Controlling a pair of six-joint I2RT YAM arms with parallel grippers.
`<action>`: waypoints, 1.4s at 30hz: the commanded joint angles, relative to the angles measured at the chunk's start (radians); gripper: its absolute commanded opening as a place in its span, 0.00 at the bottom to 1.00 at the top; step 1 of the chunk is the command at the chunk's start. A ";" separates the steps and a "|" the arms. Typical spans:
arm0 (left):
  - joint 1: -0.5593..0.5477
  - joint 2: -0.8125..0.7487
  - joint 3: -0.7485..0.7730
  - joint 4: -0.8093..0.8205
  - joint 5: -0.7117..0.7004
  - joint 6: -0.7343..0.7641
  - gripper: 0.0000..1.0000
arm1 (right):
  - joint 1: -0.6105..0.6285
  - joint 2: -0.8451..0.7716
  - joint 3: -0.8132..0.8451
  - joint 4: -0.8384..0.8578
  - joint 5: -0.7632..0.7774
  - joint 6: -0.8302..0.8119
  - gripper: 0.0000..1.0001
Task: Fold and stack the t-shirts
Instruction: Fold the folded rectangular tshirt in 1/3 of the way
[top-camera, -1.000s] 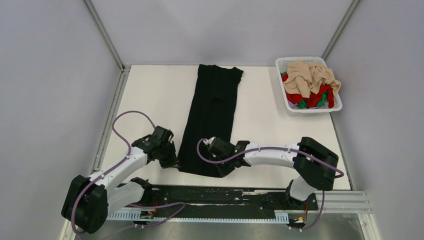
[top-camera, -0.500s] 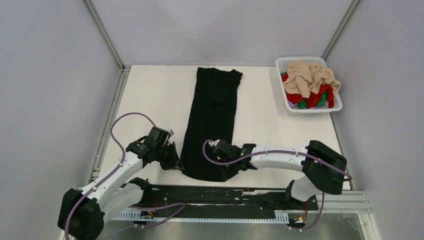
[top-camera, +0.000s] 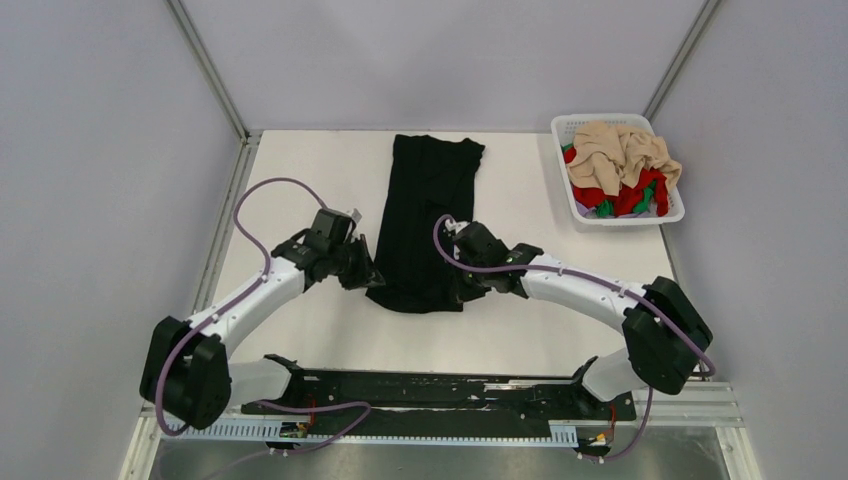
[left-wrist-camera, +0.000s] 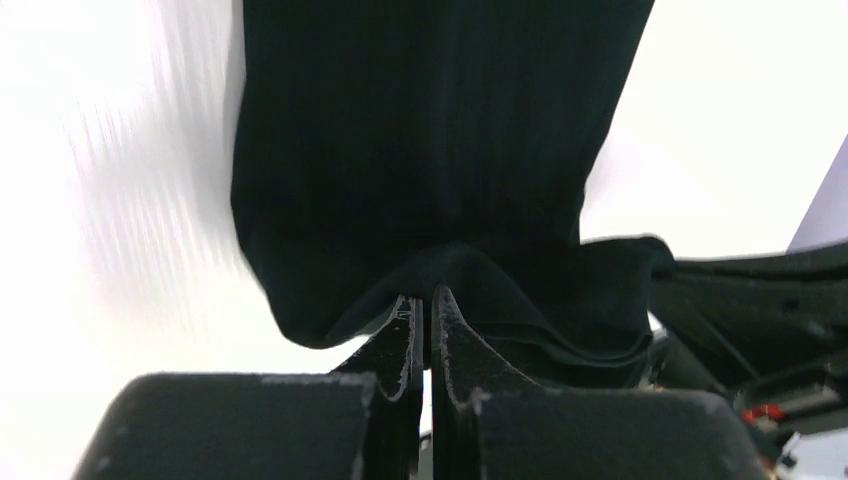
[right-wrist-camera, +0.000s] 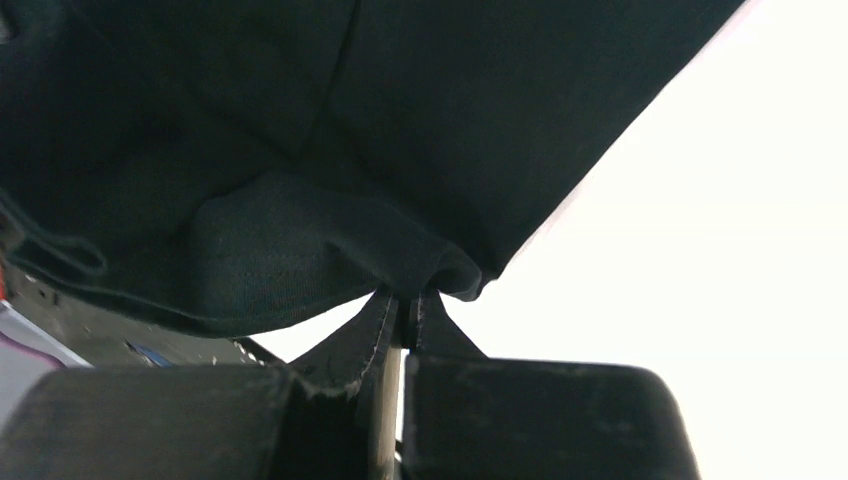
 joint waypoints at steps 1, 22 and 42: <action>0.046 0.142 0.148 0.106 -0.039 0.055 0.00 | -0.073 0.046 0.098 0.048 -0.020 -0.054 0.00; 0.126 0.577 0.582 0.134 -0.046 0.178 0.00 | -0.290 0.308 0.360 0.097 -0.036 -0.105 0.00; 0.157 0.735 0.742 0.117 -0.066 0.139 0.53 | -0.356 0.476 0.506 0.164 -0.038 -0.123 0.39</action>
